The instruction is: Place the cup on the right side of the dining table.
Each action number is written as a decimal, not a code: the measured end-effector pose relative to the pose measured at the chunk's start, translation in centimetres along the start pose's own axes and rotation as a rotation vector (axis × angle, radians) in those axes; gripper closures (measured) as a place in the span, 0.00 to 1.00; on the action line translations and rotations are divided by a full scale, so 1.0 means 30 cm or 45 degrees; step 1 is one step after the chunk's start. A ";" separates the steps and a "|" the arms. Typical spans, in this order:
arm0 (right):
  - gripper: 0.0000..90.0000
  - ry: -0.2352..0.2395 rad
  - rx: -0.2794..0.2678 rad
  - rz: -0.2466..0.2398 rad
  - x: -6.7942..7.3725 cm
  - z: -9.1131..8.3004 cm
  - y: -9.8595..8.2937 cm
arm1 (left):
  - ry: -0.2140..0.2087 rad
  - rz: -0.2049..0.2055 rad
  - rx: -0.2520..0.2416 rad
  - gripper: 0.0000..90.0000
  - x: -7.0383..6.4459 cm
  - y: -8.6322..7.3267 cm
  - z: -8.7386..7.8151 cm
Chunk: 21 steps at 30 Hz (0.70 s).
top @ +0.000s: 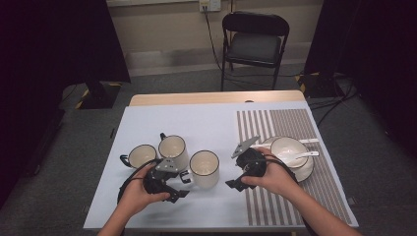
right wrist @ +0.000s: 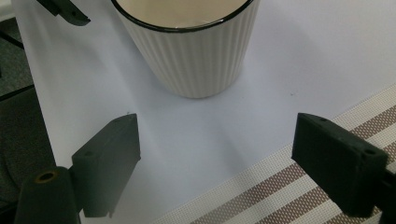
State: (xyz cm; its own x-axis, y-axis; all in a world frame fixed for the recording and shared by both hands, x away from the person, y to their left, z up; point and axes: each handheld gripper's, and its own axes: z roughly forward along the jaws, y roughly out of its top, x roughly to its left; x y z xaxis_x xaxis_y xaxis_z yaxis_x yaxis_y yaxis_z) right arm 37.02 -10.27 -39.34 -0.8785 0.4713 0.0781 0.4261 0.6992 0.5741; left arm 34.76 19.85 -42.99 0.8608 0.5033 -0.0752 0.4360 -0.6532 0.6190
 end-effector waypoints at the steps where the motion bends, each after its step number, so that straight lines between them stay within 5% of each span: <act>1: 0.16 0.001 0.000 -0.004 -0.002 0.001 0.004 | 0.004 0.006 0.001 0.23 0.001 0.002 -0.001; 21: 0.16 -0.009 -0.019 0.020 -0.024 0.015 0.094 | 0.012 0.018 -0.013 0.27 0.004 0.030 -0.007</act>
State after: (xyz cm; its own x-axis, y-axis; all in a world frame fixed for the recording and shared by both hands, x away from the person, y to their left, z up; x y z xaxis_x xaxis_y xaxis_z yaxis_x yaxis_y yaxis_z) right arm 38.96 -8.38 -38.14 -0.8704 0.4856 0.0816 0.4363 0.6838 0.5849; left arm 35.20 19.44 -42.27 0.8643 0.4994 -0.0592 0.4213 -0.6547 0.6276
